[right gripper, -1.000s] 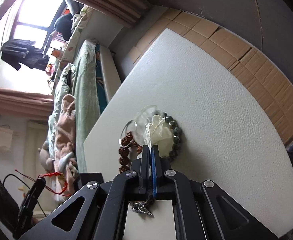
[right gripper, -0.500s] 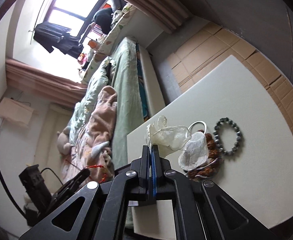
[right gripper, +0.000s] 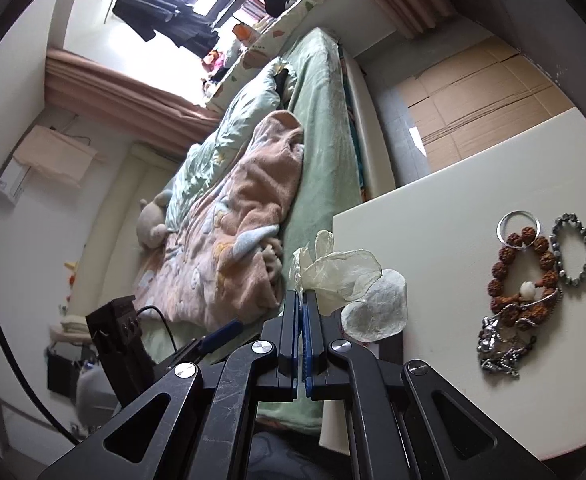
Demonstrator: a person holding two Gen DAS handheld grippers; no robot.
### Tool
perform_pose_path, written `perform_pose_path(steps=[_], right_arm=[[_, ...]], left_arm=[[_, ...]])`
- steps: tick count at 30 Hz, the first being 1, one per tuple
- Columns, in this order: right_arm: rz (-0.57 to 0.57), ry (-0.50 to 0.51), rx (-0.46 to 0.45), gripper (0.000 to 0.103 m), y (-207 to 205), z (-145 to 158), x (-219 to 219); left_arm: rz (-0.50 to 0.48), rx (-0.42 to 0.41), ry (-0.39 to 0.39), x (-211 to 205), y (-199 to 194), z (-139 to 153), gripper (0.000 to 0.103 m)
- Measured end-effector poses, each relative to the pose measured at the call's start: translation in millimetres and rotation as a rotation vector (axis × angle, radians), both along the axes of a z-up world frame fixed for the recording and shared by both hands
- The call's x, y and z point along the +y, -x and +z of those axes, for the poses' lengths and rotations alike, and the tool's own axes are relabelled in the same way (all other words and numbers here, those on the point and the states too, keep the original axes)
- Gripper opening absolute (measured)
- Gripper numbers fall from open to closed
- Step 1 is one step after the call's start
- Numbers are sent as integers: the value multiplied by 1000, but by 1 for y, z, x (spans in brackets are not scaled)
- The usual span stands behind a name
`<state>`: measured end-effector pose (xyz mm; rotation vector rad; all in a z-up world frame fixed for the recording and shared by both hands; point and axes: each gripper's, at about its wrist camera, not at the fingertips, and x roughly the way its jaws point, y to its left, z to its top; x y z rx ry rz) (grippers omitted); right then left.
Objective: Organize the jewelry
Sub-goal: 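Grasp the red-tasseled bracelet with left gripper while right gripper grasps the white cloth pouch, then lower the red bracelet and white pouch into the black box and release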
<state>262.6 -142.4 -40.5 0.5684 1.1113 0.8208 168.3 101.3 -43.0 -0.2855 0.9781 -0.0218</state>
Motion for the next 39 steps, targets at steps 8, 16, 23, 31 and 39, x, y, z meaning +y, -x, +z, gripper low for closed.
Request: perform_pose_path(steps=[8, 16, 23, 31, 39], right_arm=[[91, 11, 10, 4, 11, -6, 53], [124, 47, 43, 88, 17, -21, 72], [91, 29, 68, 88, 17, -19, 49], [-8, -10, 81, 88, 21, -15, -9], [-134, -30, 92, 89, 25, -18, -82]], left_arm=[[84, -17, 27, 39, 30, 2, 86], [129, -31, 42, 58, 49, 4, 86], [132, -52, 59, 60, 54, 9, 86], [84, -65, 63, 39, 49, 16, 86], [5, -54, 46, 6, 34, 20, 86]])
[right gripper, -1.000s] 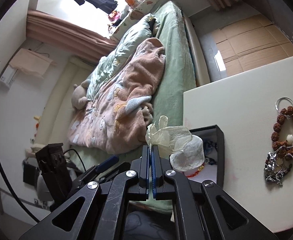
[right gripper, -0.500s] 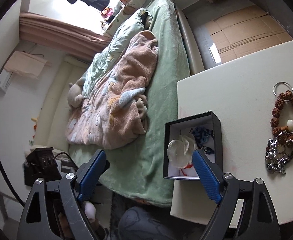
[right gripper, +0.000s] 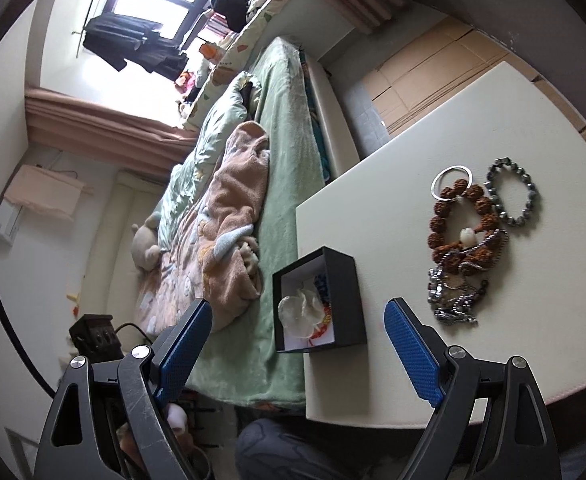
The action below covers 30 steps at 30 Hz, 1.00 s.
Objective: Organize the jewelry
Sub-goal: 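Lower the red bracelet and white pouch into the black box and release, then move the left gripper back to the pile and grasp the silver chains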
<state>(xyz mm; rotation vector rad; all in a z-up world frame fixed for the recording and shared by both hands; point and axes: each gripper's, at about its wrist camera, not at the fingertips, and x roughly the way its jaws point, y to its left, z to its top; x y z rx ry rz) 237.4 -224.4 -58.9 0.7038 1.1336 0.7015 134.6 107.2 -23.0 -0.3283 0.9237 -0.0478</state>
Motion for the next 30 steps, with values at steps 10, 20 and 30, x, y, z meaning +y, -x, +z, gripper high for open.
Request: perform_pose_path(steps=[10, 20, 30], right_arm=[[-125, 18, 6, 88, 2, -17, -71], [-180, 26, 28, 88, 4, -50, -110], [-205, 17, -26, 88, 12, -83, -134]], left_arm=[[-100, 2, -36, -52, -24, 4, 86], [-232, 13, -105, -113, -43, -2, 86], [-313, 92, -133, -161, -66, -34, 70]])
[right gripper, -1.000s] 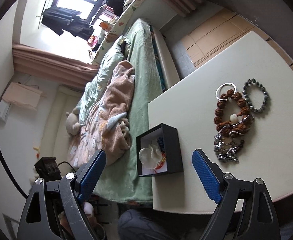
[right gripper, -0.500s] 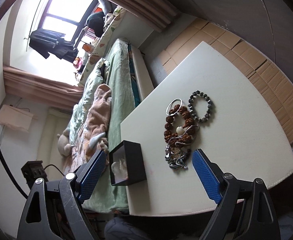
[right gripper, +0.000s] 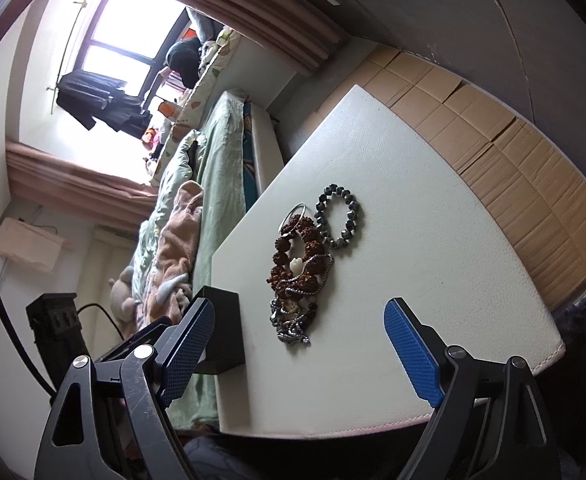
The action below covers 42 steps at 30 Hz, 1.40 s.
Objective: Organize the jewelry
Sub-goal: 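Move the left gripper back to the pile and grasp the silver chains, then lift the silver chains with left gripper while right gripper grasps the dark bead bracelet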
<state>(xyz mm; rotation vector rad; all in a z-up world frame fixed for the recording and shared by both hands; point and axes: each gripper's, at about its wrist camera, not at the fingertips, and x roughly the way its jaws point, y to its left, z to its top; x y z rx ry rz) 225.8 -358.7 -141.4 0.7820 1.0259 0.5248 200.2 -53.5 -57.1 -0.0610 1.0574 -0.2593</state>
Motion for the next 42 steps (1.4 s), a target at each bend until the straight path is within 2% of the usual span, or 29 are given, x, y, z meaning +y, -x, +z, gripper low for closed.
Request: perform_pose_path(steps=[5, 7, 12, 15, 19, 22, 23, 25, 26, 28, 35, 42], right_arm=[[-8, -55, -44, 88, 5, -17, -4], [-20, -26, -24, 88, 5, -22, -4], [-65, 100, -58, 88, 7, -16, -4], [-52, 98, -45, 88, 6, -20, -1], [-46, 121, -40, 88, 5, -21, 3], [-54, 137, -39, 88, 3, -21, 4], [-58, 145, -44, 88, 1, -20, 3], [-56, 165, -61, 88, -3, -15, 5], [-50, 178, -69, 86, -7, -13, 7], [-36, 207, -75, 84, -14, -11, 12], [28, 346, -70, 66, -44, -12, 39], [58, 459, -72, 56, -67, -14, 60]], left_arm=[[-48, 46, -36, -21, -10, -17, 66], [-67, 71, -53, -28, -14, -25, 64], [-79, 129, -89, -40, -25, -51, 59], [-63, 159, -94, -43, -32, -67, 53], [-44, 196, -114, -48, -40, -87, 52], [-34, 215, -112, -49, -43, -98, 34], [-33, 205, -101, -50, -43, -98, 26], [-37, 183, -110, -51, -42, -95, 20], [-41, 166, -123, -52, -43, -91, 14], [-44, 157, -120, -50, -43, -85, 14], [-9, 107, -62, -37, -47, -58, 13], [52, 47, -31, -15, -47, -32, 13]])
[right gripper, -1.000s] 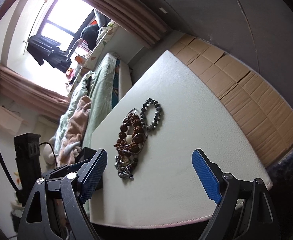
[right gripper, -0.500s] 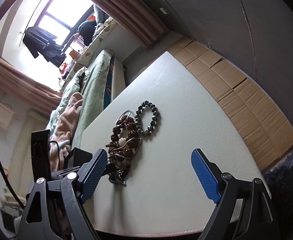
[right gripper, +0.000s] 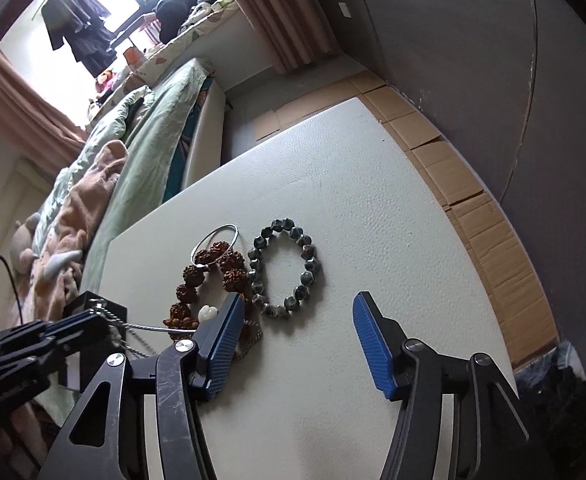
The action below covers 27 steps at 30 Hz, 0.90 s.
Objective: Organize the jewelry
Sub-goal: 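Lift the silver chains with left gripper while right gripper grasps the dark bead bracelet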
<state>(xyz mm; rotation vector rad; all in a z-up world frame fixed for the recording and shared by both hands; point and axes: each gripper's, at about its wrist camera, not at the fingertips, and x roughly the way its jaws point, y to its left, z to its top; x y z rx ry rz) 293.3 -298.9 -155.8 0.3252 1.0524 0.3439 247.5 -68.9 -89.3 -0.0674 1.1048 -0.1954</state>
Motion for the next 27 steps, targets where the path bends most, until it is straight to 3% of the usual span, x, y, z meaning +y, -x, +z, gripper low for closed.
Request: perform_pose_path(steps=[13, 16, 21, 27], right_arm=[[14, 340, -29, 33, -5, -8, 29], [28, 411, -30, 14, 6, -6, 30], [41, 381, -13, 11, 26, -2, 15], [7, 167, 33, 10, 43, 4, -20]], left_arm=[[31, -76, 58, 25, 11, 44, 13], [27, -79, 75, 27, 15, 49, 13], [20, -90, 92, 30, 22, 54, 13], [27, -136, 122, 37, 32, 74, 13]])
